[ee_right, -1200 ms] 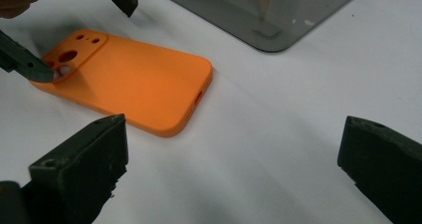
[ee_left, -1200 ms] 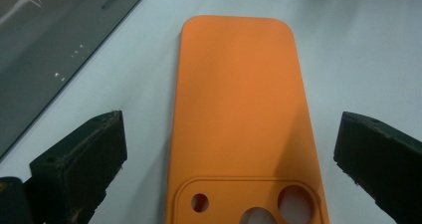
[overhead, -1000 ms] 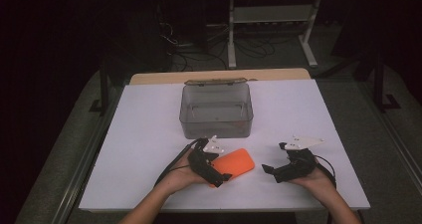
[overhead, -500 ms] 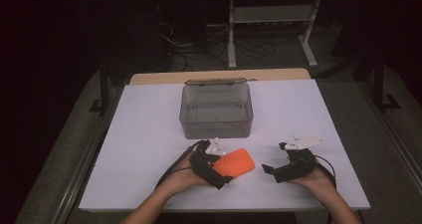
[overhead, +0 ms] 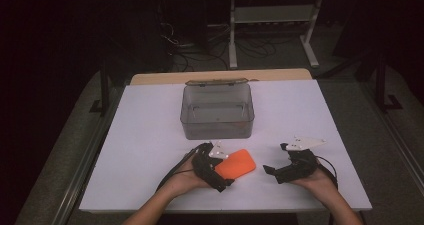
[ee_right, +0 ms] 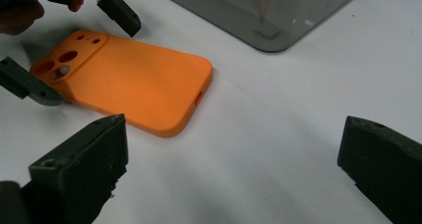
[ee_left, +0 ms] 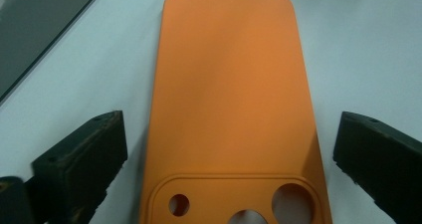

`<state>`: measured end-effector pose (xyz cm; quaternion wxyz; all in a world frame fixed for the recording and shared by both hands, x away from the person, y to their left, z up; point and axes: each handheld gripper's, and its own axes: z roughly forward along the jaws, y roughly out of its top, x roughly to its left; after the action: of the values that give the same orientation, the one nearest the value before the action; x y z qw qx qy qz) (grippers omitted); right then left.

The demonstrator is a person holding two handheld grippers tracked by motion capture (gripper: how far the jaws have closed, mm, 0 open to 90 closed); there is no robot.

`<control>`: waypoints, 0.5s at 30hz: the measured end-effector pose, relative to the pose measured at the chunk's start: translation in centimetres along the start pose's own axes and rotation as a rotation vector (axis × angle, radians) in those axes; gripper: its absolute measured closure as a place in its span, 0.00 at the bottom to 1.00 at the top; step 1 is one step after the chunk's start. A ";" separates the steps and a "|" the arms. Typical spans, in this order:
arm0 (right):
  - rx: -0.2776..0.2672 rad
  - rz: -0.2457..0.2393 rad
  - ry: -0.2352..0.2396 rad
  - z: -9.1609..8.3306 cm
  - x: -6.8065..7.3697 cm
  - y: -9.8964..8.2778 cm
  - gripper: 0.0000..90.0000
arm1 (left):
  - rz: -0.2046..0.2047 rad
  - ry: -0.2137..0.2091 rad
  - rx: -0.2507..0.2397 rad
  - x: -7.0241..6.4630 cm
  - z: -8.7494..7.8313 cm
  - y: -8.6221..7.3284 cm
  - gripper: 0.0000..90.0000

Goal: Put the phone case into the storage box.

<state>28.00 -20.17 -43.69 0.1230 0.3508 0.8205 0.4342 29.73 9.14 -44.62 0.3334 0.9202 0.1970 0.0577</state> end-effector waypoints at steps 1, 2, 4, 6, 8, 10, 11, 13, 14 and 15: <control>0.000 0.001 0.000 0.0 0.0 0.0 0.00 | 0.000 0.001 0.001 0.0 0.0 0.0 0.05; 0.000 0.002 0.000 0.0 0.0 0.0 0.00 | -0.003 -0.002 -0.001 0.0 0.0 0.0 0.05; -0.003 0.002 0.000 0.0 0.0 0.0 0.00 | -0.002 -0.002 -0.001 0.0 -0.1 0.0 0.07; -0.001 0.002 0.000 0.0 0.0 0.0 0.00 | -0.002 -0.002 -0.002 0.0 -0.1 0.0 0.08; -0.001 0.002 0.000 0.0 0.0 0.0 0.00 | -0.001 -0.003 -0.004 0.0 -0.1 0.0 0.11; -0.001 0.002 0.000 0.0 0.0 0.0 0.00 | 0.001 -0.007 -0.004 0.0 -0.1 0.0 0.14; -0.002 0.002 0.000 0.0 0.0 0.0 0.00 | 0.001 -0.005 -0.004 -0.1 -0.1 0.0 0.15; -0.002 0.003 0.000 0.0 0.0 0.0 0.00 | 0.004 -0.005 0.003 -0.1 0.0 -0.1 0.15; -0.002 0.003 0.000 0.0 0.0 0.0 0.00 | 0.004 -0.005 0.003 -0.1 0.0 -0.1 0.15; -0.002 0.004 0.000 0.0 0.0 0.0 0.00 | 0.005 -0.005 0.004 -0.1 0.0 -0.1 0.15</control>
<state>28.02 -20.21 -43.67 0.1224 0.3522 0.8195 0.4351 29.60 9.16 -44.65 0.3316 0.9216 0.1940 0.0560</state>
